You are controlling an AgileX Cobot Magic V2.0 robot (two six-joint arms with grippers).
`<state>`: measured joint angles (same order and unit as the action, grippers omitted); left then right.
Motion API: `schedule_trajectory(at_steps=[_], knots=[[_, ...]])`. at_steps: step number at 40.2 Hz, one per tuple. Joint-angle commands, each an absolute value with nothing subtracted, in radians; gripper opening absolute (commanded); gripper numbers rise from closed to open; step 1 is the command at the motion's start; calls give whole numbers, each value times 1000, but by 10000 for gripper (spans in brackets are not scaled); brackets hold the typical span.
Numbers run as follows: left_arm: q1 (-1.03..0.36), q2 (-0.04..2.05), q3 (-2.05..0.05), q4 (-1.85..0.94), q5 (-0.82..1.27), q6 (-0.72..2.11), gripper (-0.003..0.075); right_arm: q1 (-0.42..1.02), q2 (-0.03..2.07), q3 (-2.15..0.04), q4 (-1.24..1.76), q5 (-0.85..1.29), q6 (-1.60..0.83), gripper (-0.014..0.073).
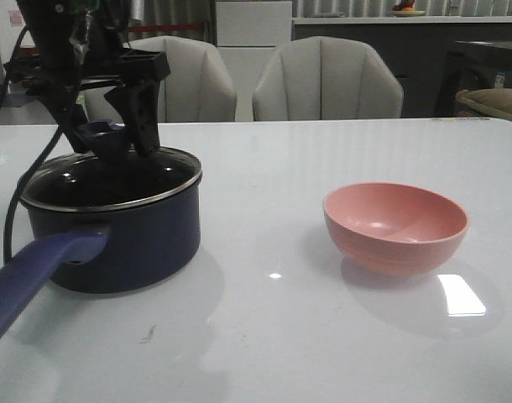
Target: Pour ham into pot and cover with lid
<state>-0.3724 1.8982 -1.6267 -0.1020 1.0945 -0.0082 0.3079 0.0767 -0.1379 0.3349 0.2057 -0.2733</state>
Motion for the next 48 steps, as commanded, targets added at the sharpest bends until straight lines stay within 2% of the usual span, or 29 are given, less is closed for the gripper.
schedule_trajectory(at_steps=[1, 15, 24, 33, 48], knots=[[-376, 1856, -1657, -119, 1071, -9, 529, 310, 87, -166, 336, 123, -284, 148], [-372, 1835, -1781, -103, 1156, -9, 533, 310, 87, -166, 336, 123, -284, 148], [-372, 1719, -1744, -50, 1152, -9, 533, 310, 87, -166, 336, 123, -284, 148], [-372, 1492, -1581, -50, 1080, 16, 533, 310, 87, -166, 336, 123, -284, 148], [-372, 1047, -1176, -51, 846, 16, 533, 310, 87, -166, 336, 123, -284, 148]])
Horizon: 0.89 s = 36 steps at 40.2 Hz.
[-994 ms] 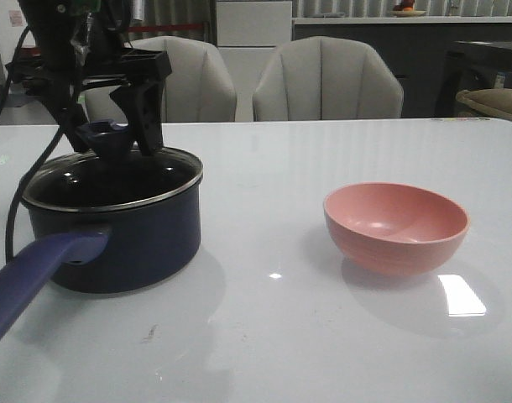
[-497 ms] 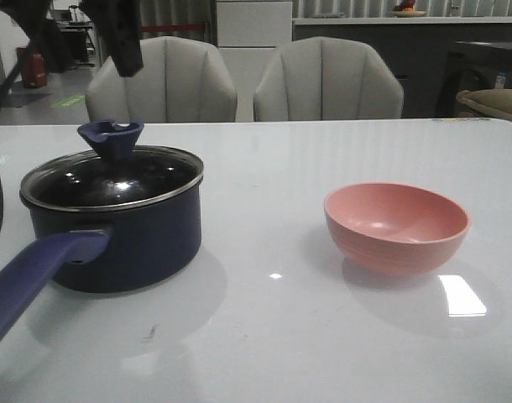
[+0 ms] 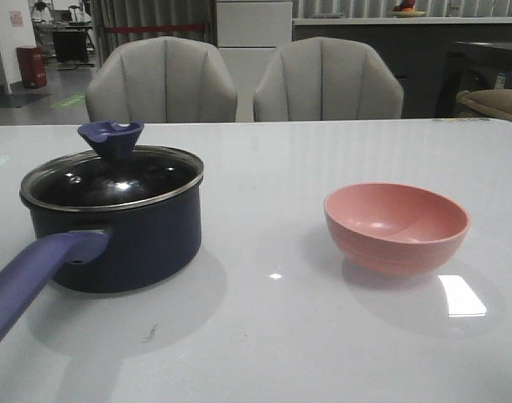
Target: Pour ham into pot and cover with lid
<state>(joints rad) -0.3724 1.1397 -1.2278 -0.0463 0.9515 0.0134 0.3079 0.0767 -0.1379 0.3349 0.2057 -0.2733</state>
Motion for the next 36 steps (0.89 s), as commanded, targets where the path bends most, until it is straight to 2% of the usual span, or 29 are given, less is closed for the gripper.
schedule_trajectory(at_steps=[1, 17, 31, 35, 36], knots=[[-372, 1014, -1140, -51, 825, 16, 533, 310, 87, -166, 336, 123, -284, 148], [-372, 484, -624, -51, 431, 16, 533, 310, 87, -166, 336, 123, -284, 148], [-372, 109, -352, -51, 389, 16, 528, 310, 87, -166, 336, 123, -284, 148], [-372, 69, -339, -56, 389, 16, 454, 310, 87, -166, 336, 123, -284, 148], [-372, 65, -339, -56, 389, 16, 400, 310, 87, -166, 336, 123, -284, 148]])
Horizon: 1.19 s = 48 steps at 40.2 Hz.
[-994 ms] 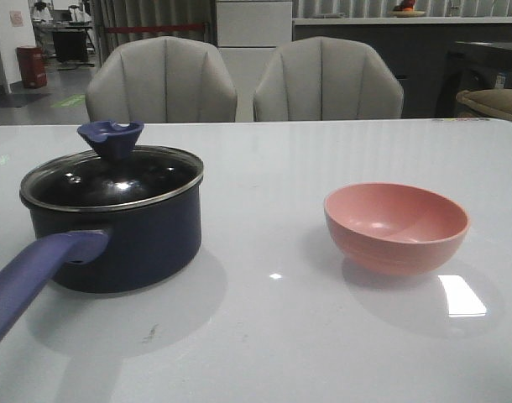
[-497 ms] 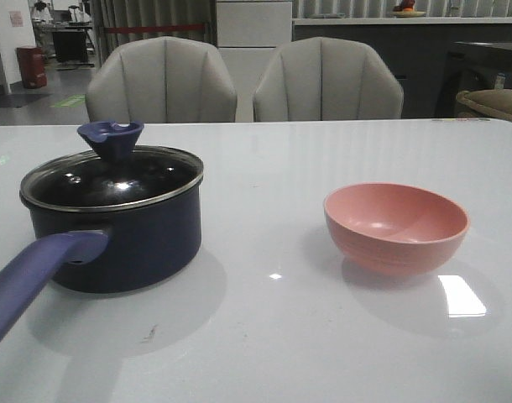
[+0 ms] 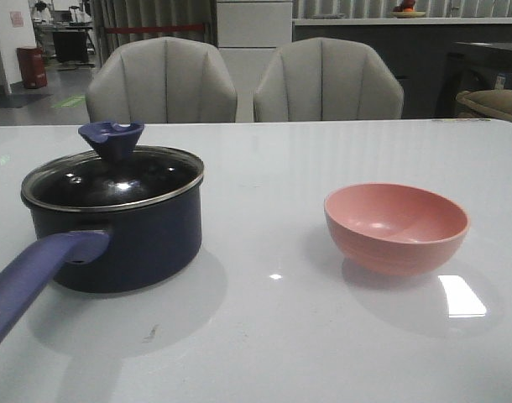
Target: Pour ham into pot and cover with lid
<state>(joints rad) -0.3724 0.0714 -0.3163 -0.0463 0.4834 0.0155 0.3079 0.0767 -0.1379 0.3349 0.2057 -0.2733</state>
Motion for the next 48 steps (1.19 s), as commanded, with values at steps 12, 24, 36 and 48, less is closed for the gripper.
schedule_trajectory(at_steps=[12, 24, 36, 48], knots=[[-372, 65, -339, -56, 389, 16, 113, 310, 87, -166, 336, 123, -284, 148], [-372, 65, -339, -56, 389, 16, 113, 310, 87, -166, 336, 123, -284, 148], [-346, 63, -258, -15, 332, 16, 113, 310, 87, -166, 336, 123, -284, 148], [-138, 57, -26, 11, -36, 16, 113, 310, 87, -166, 336, 123, -284, 148]])
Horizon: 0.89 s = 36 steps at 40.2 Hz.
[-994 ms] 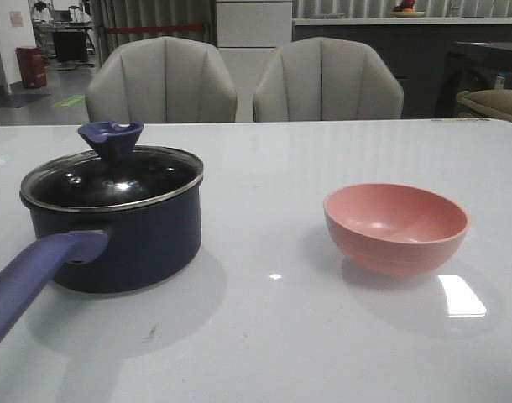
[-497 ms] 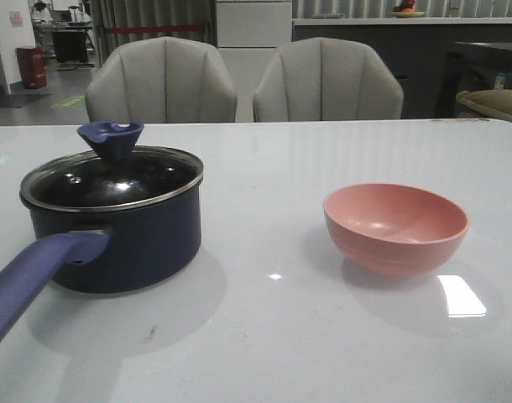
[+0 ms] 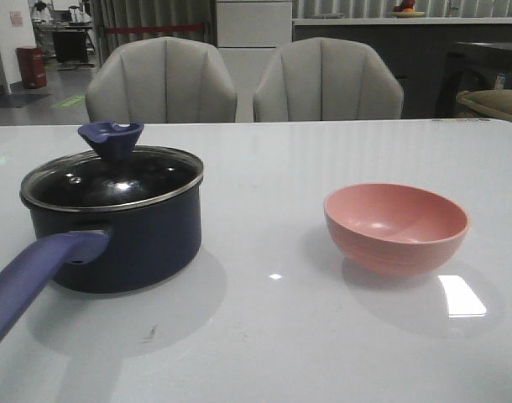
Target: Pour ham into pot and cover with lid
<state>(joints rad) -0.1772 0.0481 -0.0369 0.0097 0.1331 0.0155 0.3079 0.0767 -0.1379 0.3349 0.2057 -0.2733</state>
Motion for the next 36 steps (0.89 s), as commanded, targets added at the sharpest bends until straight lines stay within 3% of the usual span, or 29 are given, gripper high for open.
schedule_trajectory(at_steps=[1, 11, 36], knots=[[-122, 57, -11, 11, -62, 16, 113, 310, 87, -166, 336, 123, -284, 148], [-45, 57, 26, 13, -150, 16, 113, 310, 87, -166, 336, 123, -284, 148], [-44, -23, 26, 13, -151, 16, 113, 310, 87, -166, 336, 123, -284, 148]])
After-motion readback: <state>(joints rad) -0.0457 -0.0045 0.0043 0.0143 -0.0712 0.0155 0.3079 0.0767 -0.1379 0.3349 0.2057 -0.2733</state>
